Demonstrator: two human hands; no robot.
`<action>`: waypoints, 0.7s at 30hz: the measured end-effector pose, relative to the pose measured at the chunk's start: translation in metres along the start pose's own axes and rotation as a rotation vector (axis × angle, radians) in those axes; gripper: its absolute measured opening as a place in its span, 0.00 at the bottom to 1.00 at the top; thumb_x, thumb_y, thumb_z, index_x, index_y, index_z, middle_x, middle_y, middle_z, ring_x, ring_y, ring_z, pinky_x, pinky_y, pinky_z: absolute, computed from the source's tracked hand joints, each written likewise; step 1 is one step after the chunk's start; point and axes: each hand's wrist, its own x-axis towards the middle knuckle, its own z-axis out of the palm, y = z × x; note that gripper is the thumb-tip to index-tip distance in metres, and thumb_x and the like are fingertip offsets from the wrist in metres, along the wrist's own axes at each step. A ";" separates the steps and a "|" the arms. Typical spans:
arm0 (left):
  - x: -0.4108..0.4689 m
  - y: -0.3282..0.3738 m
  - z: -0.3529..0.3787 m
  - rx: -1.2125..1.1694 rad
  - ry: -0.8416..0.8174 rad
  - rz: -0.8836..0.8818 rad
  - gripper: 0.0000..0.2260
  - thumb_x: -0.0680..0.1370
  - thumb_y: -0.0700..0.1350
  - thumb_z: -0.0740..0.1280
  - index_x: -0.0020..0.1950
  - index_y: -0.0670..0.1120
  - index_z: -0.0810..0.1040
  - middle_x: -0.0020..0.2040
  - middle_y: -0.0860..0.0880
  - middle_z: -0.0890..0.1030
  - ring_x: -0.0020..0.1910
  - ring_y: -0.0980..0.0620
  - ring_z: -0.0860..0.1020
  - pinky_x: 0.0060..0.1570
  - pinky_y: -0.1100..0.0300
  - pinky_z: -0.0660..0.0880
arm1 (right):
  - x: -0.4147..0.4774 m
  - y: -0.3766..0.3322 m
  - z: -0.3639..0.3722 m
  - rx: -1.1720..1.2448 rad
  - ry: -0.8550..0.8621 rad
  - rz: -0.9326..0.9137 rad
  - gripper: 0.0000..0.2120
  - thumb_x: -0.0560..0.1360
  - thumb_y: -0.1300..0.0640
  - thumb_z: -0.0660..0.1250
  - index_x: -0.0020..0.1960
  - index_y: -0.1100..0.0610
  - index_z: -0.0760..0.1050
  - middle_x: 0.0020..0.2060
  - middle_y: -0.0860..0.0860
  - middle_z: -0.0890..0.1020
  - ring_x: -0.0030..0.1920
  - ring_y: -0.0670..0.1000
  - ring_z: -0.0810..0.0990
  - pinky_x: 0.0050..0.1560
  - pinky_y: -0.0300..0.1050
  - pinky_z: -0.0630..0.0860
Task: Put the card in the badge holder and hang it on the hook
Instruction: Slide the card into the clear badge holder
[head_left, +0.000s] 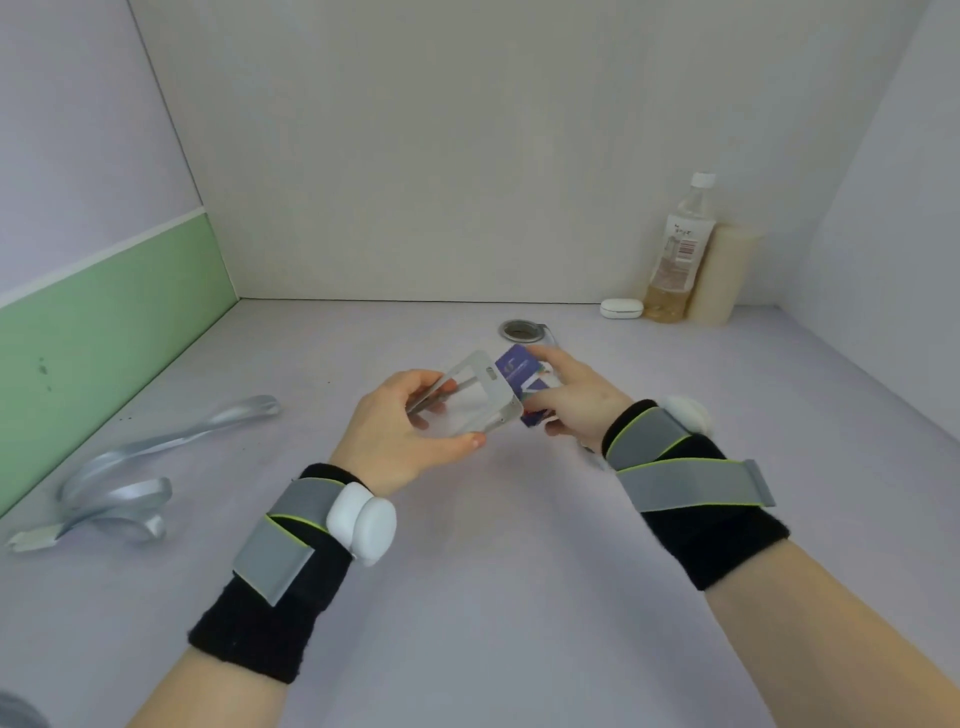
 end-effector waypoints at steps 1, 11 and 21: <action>0.000 0.001 0.001 -0.001 -0.001 0.002 0.33 0.54 0.62 0.74 0.57 0.52 0.77 0.52 0.57 0.80 0.49 0.57 0.79 0.46 0.67 0.74 | -0.003 0.001 -0.006 0.022 0.021 -0.012 0.26 0.72 0.66 0.63 0.66 0.48 0.66 0.39 0.55 0.78 0.36 0.52 0.76 0.34 0.42 0.69; -0.001 0.004 0.029 0.140 -0.049 0.083 0.31 0.57 0.59 0.76 0.57 0.51 0.75 0.52 0.53 0.77 0.49 0.57 0.77 0.47 0.68 0.72 | -0.018 0.033 -0.033 0.345 0.341 -0.077 0.12 0.73 0.67 0.66 0.55 0.60 0.73 0.43 0.57 0.81 0.38 0.52 0.78 0.39 0.42 0.75; -0.009 0.005 0.039 0.221 -0.092 0.189 0.33 0.58 0.59 0.74 0.59 0.51 0.74 0.48 0.59 0.71 0.49 0.65 0.73 0.49 0.75 0.68 | -0.029 0.030 -0.020 0.530 0.418 -0.113 0.16 0.71 0.64 0.70 0.54 0.51 0.71 0.46 0.57 0.84 0.41 0.52 0.83 0.43 0.45 0.79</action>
